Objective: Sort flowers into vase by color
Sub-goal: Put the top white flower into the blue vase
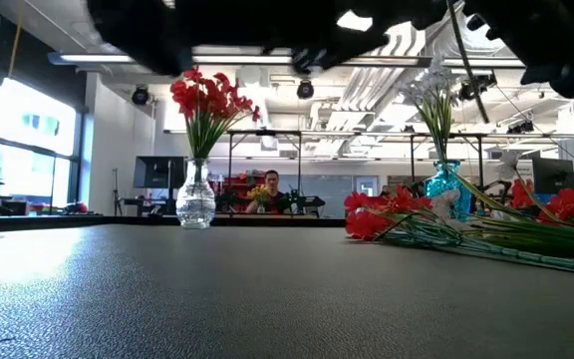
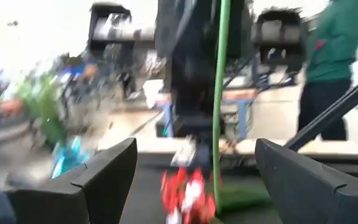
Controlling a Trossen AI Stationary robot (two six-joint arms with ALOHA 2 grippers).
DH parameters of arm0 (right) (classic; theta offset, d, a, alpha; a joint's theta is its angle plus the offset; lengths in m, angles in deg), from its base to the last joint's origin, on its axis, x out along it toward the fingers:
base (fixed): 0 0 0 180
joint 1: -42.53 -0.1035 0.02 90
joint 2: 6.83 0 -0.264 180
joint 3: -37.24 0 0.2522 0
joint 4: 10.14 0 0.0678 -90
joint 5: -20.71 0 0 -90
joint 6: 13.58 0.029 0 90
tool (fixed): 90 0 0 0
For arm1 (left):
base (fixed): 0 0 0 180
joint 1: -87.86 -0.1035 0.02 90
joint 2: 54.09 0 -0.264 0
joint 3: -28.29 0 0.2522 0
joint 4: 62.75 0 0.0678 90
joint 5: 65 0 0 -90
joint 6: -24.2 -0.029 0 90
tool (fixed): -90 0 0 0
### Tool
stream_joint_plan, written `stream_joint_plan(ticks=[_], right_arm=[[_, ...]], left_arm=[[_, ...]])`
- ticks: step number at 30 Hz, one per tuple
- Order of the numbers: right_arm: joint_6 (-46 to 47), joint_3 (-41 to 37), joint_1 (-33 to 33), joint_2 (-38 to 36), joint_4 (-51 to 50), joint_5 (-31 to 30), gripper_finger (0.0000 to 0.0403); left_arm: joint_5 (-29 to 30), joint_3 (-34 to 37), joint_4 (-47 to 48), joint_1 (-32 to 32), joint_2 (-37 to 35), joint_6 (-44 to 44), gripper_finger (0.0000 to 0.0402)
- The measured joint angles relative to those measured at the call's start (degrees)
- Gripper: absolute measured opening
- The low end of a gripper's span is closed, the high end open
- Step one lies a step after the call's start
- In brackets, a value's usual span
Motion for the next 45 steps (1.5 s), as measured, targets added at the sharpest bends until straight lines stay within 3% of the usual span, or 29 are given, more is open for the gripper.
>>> stream_joint_plan(ticks=[9, 19, 34, 45], right_arm=[[-4.8, 0.0, -5.7, 0.1, -0.5, -0.8, 0.0], [-8.0, 0.0, -7.4, 0.1, -2.4, -2.5, 0.0], [-8.3, 0.0, -7.4, 0.1, -3.8, -3.6, 0.0001], [-5.8, -0.1, -7.4, 0.0, -4.4, -2.6, 0.0001]], left_arm=[[-19.9, -8.0, 0.2, -3.4, 0.1, -3.6, 0.0308], [-27.2, -11.1, 5.8, -4.6, 0.1, -0.5, 0.0213], [-25.4, -12.4, 10.8, -3.9, -0.1, -1.8, 0.0099], [-21.4, -12.4, 12.7, -2.3, -0.1, -3.9, 0.0092]])
